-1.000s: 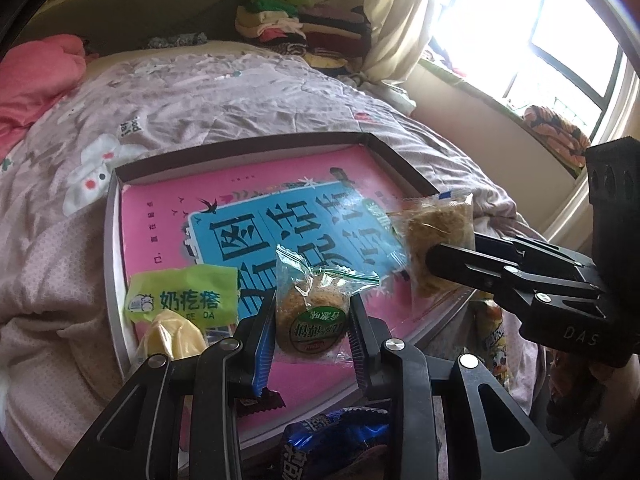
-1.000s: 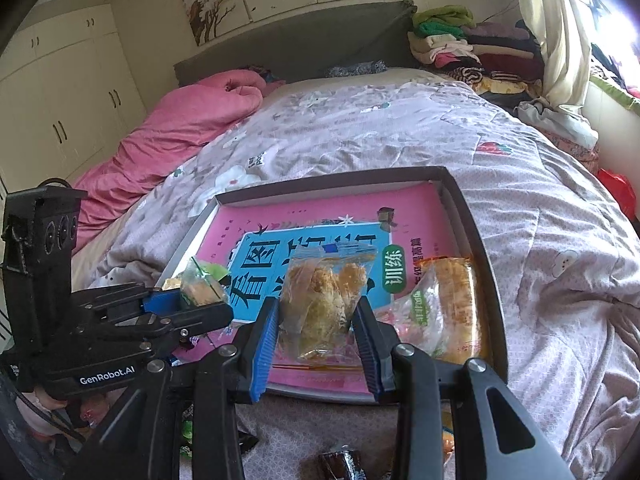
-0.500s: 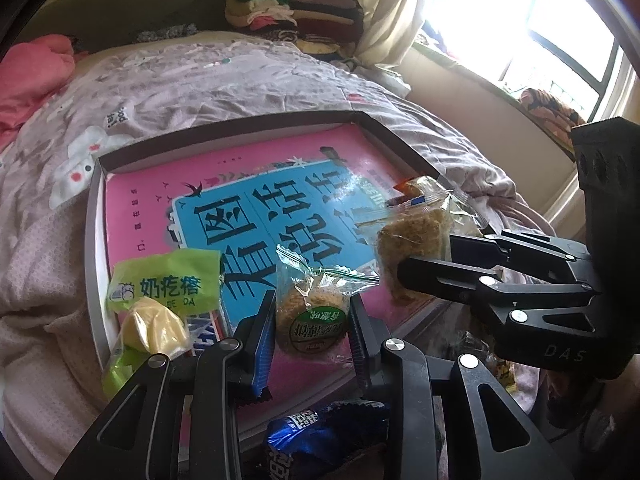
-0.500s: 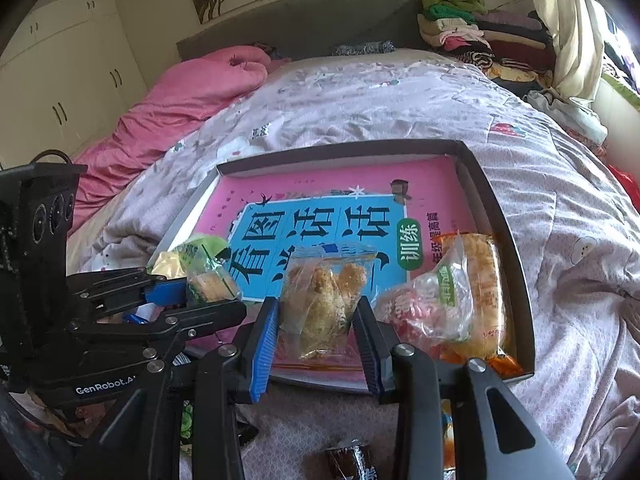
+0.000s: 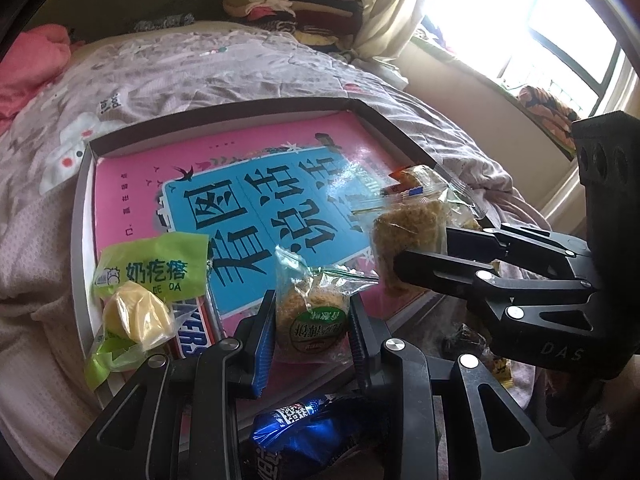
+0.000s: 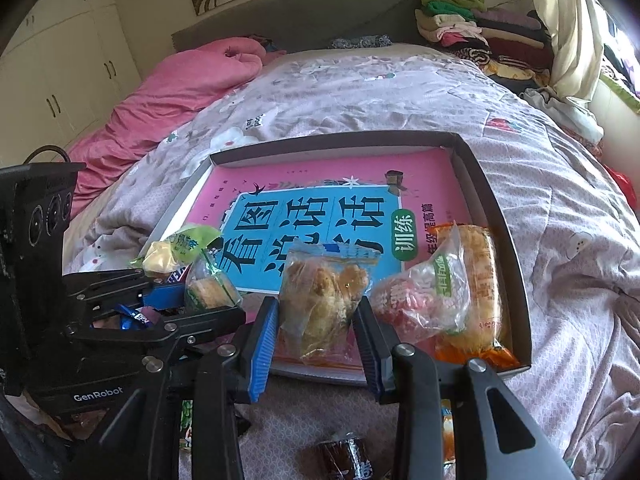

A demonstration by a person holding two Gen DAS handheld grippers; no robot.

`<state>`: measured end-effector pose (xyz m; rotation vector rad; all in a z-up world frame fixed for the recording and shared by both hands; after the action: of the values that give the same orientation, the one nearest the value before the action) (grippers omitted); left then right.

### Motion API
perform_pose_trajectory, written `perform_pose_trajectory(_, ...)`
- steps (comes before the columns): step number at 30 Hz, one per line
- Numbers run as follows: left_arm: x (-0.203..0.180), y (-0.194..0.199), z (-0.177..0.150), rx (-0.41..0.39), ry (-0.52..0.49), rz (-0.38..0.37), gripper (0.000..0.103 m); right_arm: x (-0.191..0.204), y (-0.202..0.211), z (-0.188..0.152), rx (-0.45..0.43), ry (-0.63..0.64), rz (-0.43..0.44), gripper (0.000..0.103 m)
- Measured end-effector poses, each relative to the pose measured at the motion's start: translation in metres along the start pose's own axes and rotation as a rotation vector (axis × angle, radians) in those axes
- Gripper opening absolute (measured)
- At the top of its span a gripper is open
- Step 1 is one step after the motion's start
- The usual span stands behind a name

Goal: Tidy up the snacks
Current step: 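Lower and release the biscuit pack in the tray while the right tool releases the pastry bag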

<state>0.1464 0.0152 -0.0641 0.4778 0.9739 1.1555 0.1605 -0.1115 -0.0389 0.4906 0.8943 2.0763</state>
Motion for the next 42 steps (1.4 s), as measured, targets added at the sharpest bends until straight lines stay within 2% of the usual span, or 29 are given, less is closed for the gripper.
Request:
perform_pose_trajectory(5, 0.0, 0.0, 0.0, 0.005, 0.005, -0.004, 0.036, -0.001, -0.002, 0.0, 0.008, -0.006, -0.005, 0.038)
perform_pose_trajectory(8, 0.0, 0.0, 0.001, 0.004, 0.001, -0.006, 0.042, -0.001, -0.002, 0.0, 0.007, -0.005, -0.004, 0.038)
perform_pose_trajectory(12, -0.002, 0.001, 0.0, 0.005, -0.005, -0.008, 0.043, -0.001, -0.002, 0.0, 0.006, -0.008, -0.005, 0.039)
perform_pose_trajectory(28, 0.0, 0.011, 0.004, -0.009, 0.03, -0.033, 0.06, -0.003, 0.01, 0.0, -0.022, -0.018, -0.011, 0.04)
perform_pose_trajectory(34, 0.001, 0.017, 0.007, -0.018, 0.042, -0.034, 0.062, -0.004, 0.016, 0.0, -0.035, -0.023, -0.007, 0.041)
perform_pose_trajectory(35, 0.002, 0.017, 0.007, -0.018, 0.045, -0.034, 0.063, -0.004, 0.017, 0.0, -0.037, -0.024, -0.007, 0.041)
perform_pose_trajectory(37, 0.002, 0.02, 0.007, -0.022, 0.053, -0.034, 0.072, -0.004, 0.019, 0.0, -0.041, -0.025, -0.006, 0.041)
perform_pose_trajectory(42, 0.001, 0.026, 0.004, -0.031, 0.062, -0.032, 0.073, -0.004, 0.023, 0.0, -0.047, -0.029, -0.004, 0.043)
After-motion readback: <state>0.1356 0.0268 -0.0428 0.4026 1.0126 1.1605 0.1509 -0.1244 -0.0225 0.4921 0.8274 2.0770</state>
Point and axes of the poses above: each gripper's, at about its wrist camera, not at the fingertips, and y roughly against the way its jaws point, x to its left, z to its top, the point moved 2 cm from there along -y, roughly the way its jaws point, and after that the axes turned 12 degrees about y, right-handed, at the moved point
